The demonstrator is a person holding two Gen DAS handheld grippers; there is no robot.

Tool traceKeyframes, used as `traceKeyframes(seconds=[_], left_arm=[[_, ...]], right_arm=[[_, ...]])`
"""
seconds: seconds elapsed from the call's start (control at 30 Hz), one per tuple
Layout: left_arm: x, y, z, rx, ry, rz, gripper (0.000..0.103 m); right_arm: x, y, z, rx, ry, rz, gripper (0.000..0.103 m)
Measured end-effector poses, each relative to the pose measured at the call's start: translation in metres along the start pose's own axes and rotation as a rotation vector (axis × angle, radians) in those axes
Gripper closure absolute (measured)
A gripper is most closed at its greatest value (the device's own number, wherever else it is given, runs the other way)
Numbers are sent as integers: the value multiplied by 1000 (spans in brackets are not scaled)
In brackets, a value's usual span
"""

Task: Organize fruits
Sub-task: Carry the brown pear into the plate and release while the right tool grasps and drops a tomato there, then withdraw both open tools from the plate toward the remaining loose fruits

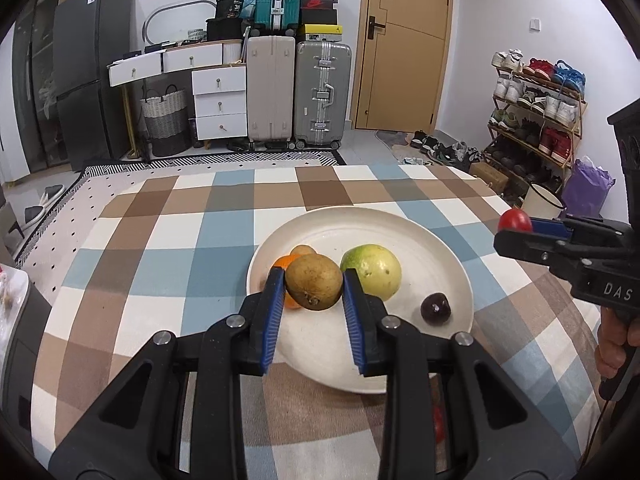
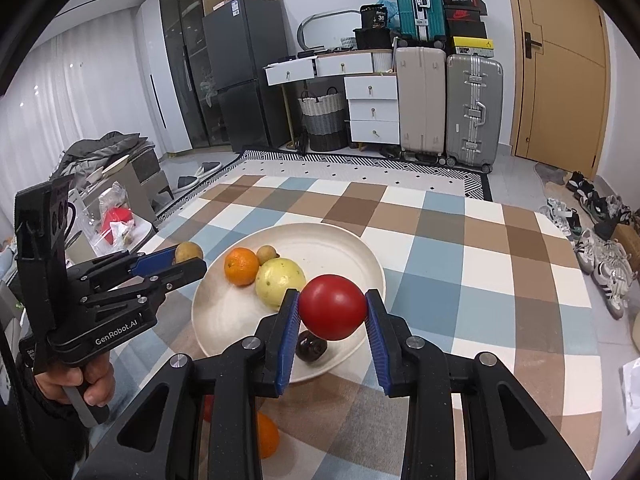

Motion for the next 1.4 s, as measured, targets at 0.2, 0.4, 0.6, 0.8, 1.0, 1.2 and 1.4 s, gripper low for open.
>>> traceKeyframes(seconds=[0.2,0.4,0.6,0.8,1.0,1.2,1.4], left_arm=[[-3,15,3,-3,-2,1,77],[0,23,5,12,-5,0,77],[6,34,7,15,3,-16,77],[11,41,12,14,37,-26,77],[12,41,14,19,34,-32,77],[12,39,11,15,25,-35,55],[9,25,2,-5,-3,-13,16]], right_arm=[[-7,19,11,5,16,-10,70],[-14,42,19,-1,32,-21,70],[-5,63,18,-2,12,-55,70],[3,75,25,3,28,-82,70],[2,77,25,3,29,-76,70],[-4,67,21,11,16,-49,62],[0,54,21,30,16,-39,43]])
Point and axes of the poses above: each gripper's, at about its wrist camera, not at the fingertips, and y roughly the way its jaws point, z to its right, x to its underside, the point moved 10 cm from there along y, roughly the way its jaws point, and after that the axes turned 9 degrees about -x, right-handed, at the moved point
